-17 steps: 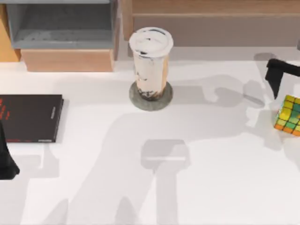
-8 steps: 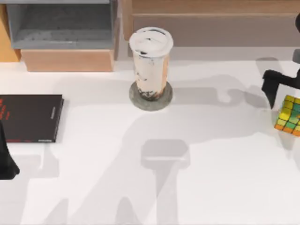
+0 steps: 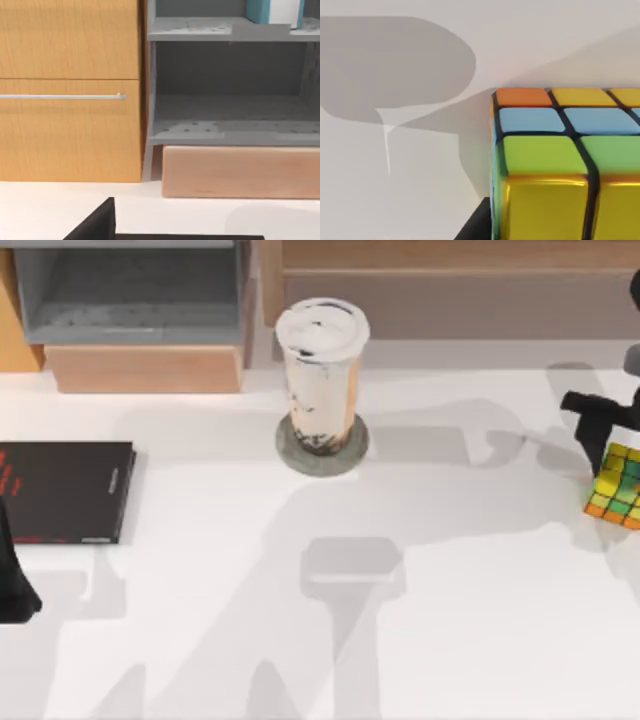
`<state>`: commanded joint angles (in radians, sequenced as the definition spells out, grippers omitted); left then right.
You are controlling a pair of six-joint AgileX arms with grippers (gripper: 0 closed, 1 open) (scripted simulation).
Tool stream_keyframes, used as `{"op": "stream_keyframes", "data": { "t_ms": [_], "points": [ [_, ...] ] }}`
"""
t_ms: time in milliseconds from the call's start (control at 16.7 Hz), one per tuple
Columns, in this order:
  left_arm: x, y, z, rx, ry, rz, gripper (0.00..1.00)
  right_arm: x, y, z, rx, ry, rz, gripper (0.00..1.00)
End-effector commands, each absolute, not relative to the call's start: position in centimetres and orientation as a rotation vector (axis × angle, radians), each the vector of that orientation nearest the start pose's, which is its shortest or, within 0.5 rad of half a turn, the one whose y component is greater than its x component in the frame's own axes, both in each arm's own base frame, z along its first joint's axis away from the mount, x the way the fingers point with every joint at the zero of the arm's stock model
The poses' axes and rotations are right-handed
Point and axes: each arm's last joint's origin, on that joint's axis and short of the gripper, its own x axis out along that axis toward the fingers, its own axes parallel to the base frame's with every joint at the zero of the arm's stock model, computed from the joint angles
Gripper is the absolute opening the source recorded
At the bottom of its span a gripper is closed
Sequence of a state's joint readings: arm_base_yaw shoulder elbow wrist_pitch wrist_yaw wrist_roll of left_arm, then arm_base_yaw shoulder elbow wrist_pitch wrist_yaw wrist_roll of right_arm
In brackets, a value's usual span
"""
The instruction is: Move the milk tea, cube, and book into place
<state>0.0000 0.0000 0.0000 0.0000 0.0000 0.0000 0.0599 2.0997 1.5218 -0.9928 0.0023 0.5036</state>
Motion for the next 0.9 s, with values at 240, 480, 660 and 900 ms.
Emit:
{"op": "stream_keyframes", "data": {
  "t_ms": [240,480,660,900],
  "points": [
    [10.57,-0.12,16.0,0.0,0.0,0.0,1.0,39.61,2.74,14.51,0.342,1.544,-0.342,0.02],
    [10.57,-0.12,16.0,0.0,0.0,0.0,1.0,39.61,2.74,14.51,0.342,1.544,-0.342,0.0],
    [10.57,-0.12,16.0,0.0,0.0,0.0,1.0,39.61,2.74,14.51,0.342,1.544,-0.342,0.0],
    [10.57,-0.12,16.0,0.0,0.0,0.0,1.0,39.64,2.75,15.01,0.343,1.541,-0.342,0.0]
  ]
}}
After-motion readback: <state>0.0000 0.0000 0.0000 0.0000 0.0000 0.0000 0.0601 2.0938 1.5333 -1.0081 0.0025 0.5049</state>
